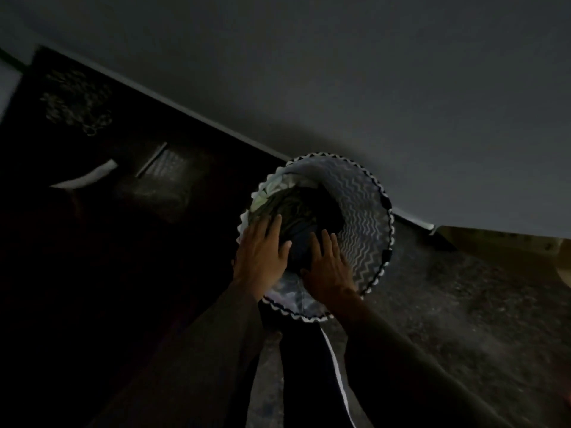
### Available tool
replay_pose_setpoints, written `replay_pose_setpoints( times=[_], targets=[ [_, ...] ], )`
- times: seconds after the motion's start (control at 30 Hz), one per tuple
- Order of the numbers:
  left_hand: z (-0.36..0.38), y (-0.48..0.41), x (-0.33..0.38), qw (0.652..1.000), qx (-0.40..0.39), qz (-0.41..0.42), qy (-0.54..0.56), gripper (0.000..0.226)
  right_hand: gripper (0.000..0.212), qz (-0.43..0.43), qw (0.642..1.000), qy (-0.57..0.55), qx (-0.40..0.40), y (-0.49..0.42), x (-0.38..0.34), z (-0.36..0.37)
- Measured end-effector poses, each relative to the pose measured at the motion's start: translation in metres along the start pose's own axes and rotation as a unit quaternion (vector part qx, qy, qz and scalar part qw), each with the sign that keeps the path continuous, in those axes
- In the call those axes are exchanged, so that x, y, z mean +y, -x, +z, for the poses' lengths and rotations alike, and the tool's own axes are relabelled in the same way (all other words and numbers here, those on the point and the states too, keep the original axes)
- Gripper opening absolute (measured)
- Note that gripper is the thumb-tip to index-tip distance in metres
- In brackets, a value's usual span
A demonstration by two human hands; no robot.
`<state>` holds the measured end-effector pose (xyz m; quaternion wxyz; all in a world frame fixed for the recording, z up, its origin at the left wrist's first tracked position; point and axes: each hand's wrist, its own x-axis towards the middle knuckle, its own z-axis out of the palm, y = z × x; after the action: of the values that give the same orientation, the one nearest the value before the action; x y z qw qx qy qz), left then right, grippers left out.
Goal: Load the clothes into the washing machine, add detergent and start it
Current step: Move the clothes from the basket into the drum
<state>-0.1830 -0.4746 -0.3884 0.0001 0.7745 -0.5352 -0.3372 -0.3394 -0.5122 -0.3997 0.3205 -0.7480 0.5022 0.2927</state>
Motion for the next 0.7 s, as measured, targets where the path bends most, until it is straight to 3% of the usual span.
replay_pose_setpoints(
  times=[0.23,0.33,0.43,0.53,0.63,0.7],
  targets=[
    [0.087,-0.091,-0.031,0.998,-0.024,-0.047,0.016,0.063,0.094,0.058,0.996,-0.044,-0.042,-0.102,0.022,0.063],
    [0.119,-0.121,-0.038,0.991,-0.02,-0.096,0.093,0.059,0.088,0.061,0.998,-0.033,-0.009,-0.148,0.029,0.079],
    [0.15,-0.15,-0.053,0.943,0.01,-0.208,0.26,0.052,0.087,0.047,0.997,-0.047,0.026,-0.19,0.031,0.086],
    [0.177,-0.168,-0.065,0.886,-0.007,-0.306,0.348,0.052,0.083,0.047,0.996,-0.073,0.022,-0.226,0.029,0.088],
    [0.19,-0.171,-0.065,0.848,-0.025,-0.318,0.422,0.049,0.079,0.063,0.994,-0.089,-0.01,-0.247,0.025,0.091],
    [0.191,-0.174,-0.063,0.834,-0.036,-0.322,0.446,0.046,0.055,0.068,0.996,-0.062,-0.001,-0.252,0.023,0.092]
  ],
)
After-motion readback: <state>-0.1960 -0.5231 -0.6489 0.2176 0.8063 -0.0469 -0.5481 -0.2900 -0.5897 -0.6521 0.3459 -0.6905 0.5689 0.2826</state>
